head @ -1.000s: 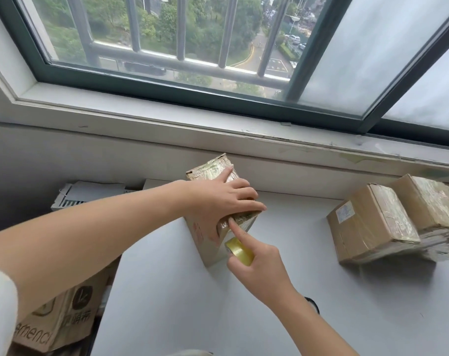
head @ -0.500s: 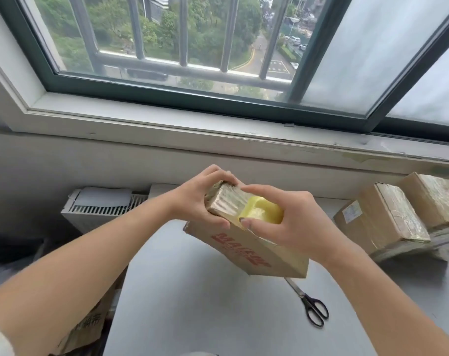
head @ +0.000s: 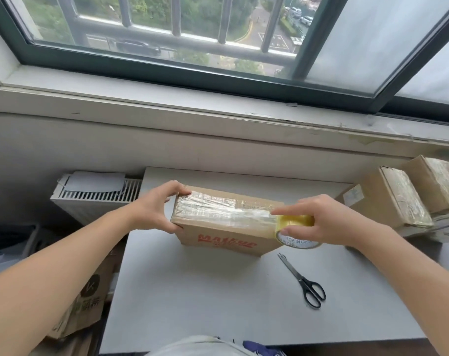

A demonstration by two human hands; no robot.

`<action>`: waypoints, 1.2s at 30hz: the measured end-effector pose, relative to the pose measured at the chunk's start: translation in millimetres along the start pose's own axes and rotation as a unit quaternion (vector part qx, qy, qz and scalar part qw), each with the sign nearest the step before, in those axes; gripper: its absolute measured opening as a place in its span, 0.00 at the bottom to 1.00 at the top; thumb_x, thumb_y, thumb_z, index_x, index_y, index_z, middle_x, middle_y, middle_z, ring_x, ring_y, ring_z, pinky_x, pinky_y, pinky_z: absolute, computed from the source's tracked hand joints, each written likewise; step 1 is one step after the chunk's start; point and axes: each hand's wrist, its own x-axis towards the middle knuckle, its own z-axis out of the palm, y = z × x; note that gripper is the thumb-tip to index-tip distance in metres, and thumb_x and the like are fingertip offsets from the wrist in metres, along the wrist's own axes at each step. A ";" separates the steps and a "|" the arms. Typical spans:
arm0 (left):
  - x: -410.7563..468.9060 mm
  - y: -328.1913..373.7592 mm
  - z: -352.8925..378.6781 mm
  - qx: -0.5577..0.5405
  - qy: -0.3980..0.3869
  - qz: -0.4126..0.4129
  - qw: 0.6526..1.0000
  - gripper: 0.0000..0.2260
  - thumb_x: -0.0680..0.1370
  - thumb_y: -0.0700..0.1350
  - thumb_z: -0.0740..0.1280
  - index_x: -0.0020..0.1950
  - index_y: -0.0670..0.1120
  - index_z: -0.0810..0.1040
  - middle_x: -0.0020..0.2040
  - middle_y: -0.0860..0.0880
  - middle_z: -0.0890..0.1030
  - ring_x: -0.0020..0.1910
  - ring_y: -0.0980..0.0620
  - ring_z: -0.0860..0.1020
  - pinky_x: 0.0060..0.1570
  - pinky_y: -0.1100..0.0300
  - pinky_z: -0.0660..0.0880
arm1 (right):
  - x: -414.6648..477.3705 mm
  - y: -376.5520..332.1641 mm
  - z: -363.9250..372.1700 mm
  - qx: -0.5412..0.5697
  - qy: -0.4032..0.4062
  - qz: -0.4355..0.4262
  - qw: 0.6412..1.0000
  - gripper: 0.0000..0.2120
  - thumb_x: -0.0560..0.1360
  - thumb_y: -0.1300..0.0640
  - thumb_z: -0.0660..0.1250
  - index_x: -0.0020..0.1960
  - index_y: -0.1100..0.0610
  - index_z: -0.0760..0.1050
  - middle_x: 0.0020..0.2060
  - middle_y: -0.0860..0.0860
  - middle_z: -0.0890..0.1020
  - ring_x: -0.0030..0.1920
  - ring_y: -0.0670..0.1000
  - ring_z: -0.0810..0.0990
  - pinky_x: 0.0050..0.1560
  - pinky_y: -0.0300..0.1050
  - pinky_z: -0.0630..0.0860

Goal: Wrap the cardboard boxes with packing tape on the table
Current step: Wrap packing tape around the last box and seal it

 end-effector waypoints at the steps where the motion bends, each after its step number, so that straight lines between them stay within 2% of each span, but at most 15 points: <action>1: 1.4 0.3 0.9 0.003 -0.001 -0.003 1.000 0.37 0.62 0.47 0.84 0.65 0.64 0.71 0.68 0.64 0.74 0.74 0.60 0.69 0.75 0.51 0.67 | 1.9 3.1 2.7 -0.014 0.012 -0.012 1.000 0.19 0.73 0.38 0.73 0.63 0.32 0.79 0.39 0.31 0.79 0.40 0.44 0.78 0.41 0.31 0.70; 3: 2.3 1.8 0.3 0.008 0.000 -0.010 1.000 0.37 0.62 0.48 0.83 0.66 0.65 0.70 0.68 0.64 0.72 0.72 0.59 0.70 0.68 0.48 0.76 | 1.4 10.4 6.0 -0.025 0.032 -0.026 0.999 0.20 0.74 0.34 0.69 0.64 0.35 0.80 0.33 0.38 0.76 0.37 0.43 0.76 0.39 0.30 0.67; 6: 2.3 1.2 -3.2 0.036 0.007 -0.004 0.999 0.37 0.62 0.47 0.83 0.65 0.65 0.69 0.67 0.66 0.71 0.70 0.59 0.72 0.60 0.49 0.80 | -7.4 29.1 1.1 -0.058 0.046 -0.019 0.997 0.24 0.74 0.27 0.61 0.65 0.33 0.78 0.29 0.41 0.71 0.32 0.41 0.72 0.36 0.31 0.64; 9: 2.8 -1.2 -5.5 0.053 0.016 0.003 0.998 0.38 0.62 0.47 0.84 0.65 0.66 0.69 0.67 0.65 0.71 0.68 0.57 0.73 0.59 0.48 0.81 | -14.5 47.7 1.2 -0.091 0.061 -0.002 0.994 0.23 0.75 0.28 0.59 0.66 0.31 0.75 0.29 0.41 0.69 0.30 0.39 0.68 0.34 0.35 0.63; 11: 3.2 -1.1 -4.6 0.059 0.014 0.005 0.998 0.38 0.62 0.48 0.84 0.65 0.66 0.69 0.67 0.65 0.71 0.68 0.57 0.74 0.59 0.48 0.80 | -15.6 55.9 13.3 -0.117 0.063 -0.004 0.991 0.25 0.75 0.24 0.53 0.69 0.28 0.71 0.30 0.42 0.68 0.31 0.43 0.69 0.33 0.36 0.62; 13: 2.4 -1.9 -3.6 0.067 0.019 0.006 0.998 0.38 0.62 0.48 0.84 0.65 0.66 0.69 0.67 0.65 0.71 0.67 0.57 0.74 0.60 0.46 0.80 | -17.1 61.6 29.1 -0.137 0.070 -0.005 0.988 0.27 0.76 0.24 0.49 0.72 0.28 0.67 0.32 0.42 0.67 0.31 0.48 0.69 0.33 0.41 0.66; 18: 1.5 -1.4 -3.6 0.061 0.019 0.008 0.998 0.38 0.62 0.48 0.84 0.66 0.65 0.69 0.68 0.63 0.72 0.70 0.56 0.73 0.64 0.47 0.77 | -27.4 63.9 44.1 -0.150 0.127 -0.051 0.979 0.24 0.80 0.30 0.55 0.74 0.34 0.67 0.37 0.44 0.68 0.29 0.50 0.64 0.26 0.42 0.70; 20: 1.1 -0.2 -3.9 0.063 0.017 0.010 0.998 0.39 0.62 0.49 0.84 0.66 0.64 0.69 0.68 0.63 0.73 0.70 0.56 0.72 0.65 0.48 0.77 | -29.3 64.6 43.4 -0.153 0.133 -0.073 0.976 0.23 0.80 0.32 0.56 0.73 0.36 0.69 0.37 0.46 0.70 0.29 0.50 0.63 0.25 0.41 0.69; 23: 1.0 0.0 -3.4 0.062 0.018 0.011 0.998 0.38 0.60 0.53 0.84 0.66 0.64 0.69 0.68 0.62 0.73 0.70 0.54 0.73 0.63 0.44 0.78 | -30.3 72.4 42.5 -0.170 0.134 -0.083 0.973 0.22 0.80 0.33 0.59 0.72 0.37 0.72 0.39 0.46 0.69 0.28 0.51 0.64 0.25 0.42 0.70; 26: 1.4 -2.7 -3.2 0.063 0.018 0.010 0.998 0.39 0.61 0.50 0.85 0.66 0.65 0.70 0.68 0.62 0.73 0.70 0.54 0.73 0.64 0.44 0.78 | -25.8 78.3 41.4 -0.188 0.140 -0.080 0.969 0.20 0.80 0.37 0.61 0.70 0.38 0.75 0.39 0.47 0.69 0.28 0.51 0.63 0.24 0.43 0.70; 34: 1.1 -8.5 0.2 0.046 0.022 0.016 0.999 0.39 0.62 0.48 0.85 0.67 0.63 0.70 0.69 0.62 0.73 0.72 0.55 0.71 0.67 0.48 0.76 | -23.0 83.3 61.0 -0.181 0.126 -0.054 0.974 0.22 0.82 0.35 0.54 0.70 0.39 0.75 0.38 0.47 0.67 0.27 0.50 0.62 0.24 0.42 0.68; 36: 0.9 -5.4 -0.4 0.055 0.019 0.015 0.998 0.39 0.64 0.46 0.85 0.67 0.64 0.69 0.69 0.63 0.71 0.71 0.56 0.71 0.66 0.51 0.76 | -23.7 83.2 64.0 -0.175 0.133 -0.045 0.975 0.22 0.81 0.35 0.55 0.71 0.38 0.74 0.38 0.47 0.67 0.27 0.50 0.62 0.24 0.43 0.68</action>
